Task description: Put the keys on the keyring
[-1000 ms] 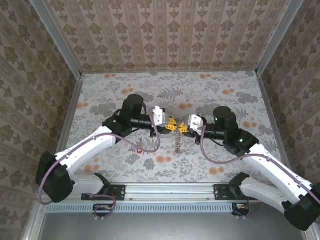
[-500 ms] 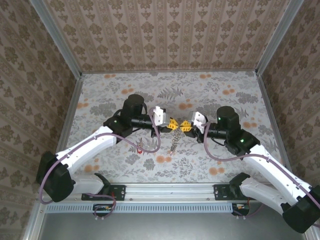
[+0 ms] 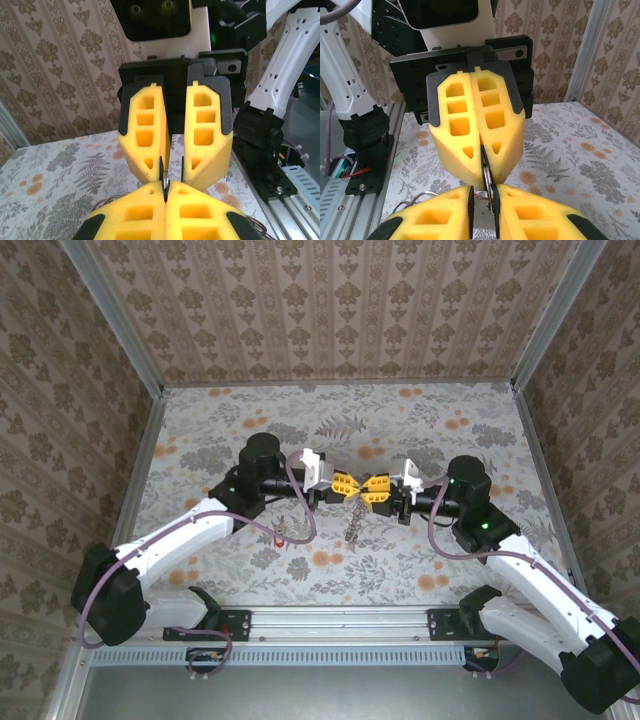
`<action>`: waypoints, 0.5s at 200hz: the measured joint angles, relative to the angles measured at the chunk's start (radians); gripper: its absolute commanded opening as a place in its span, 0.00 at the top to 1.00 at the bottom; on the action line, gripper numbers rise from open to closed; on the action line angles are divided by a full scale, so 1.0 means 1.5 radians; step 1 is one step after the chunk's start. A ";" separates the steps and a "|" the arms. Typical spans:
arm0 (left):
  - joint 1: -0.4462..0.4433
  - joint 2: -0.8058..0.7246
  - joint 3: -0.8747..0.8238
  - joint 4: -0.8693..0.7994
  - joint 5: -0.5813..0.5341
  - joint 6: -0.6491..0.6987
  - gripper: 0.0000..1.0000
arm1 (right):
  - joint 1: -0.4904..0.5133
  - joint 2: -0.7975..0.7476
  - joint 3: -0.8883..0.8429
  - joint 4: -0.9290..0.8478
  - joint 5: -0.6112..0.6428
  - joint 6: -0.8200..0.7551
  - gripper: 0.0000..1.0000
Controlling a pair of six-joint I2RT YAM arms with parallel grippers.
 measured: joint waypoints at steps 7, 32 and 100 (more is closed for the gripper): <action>0.000 0.000 -0.003 0.011 0.002 -0.005 1.00 | 0.000 0.000 0.000 0.001 0.000 0.000 0.81; 0.000 0.000 -0.012 0.042 0.010 -0.018 1.00 | 0.000 0.000 0.000 0.008 0.000 0.000 0.83; 0.001 0.000 -0.021 0.071 0.009 -0.031 0.97 | -0.002 0.000 -0.006 0.025 0.002 0.009 1.00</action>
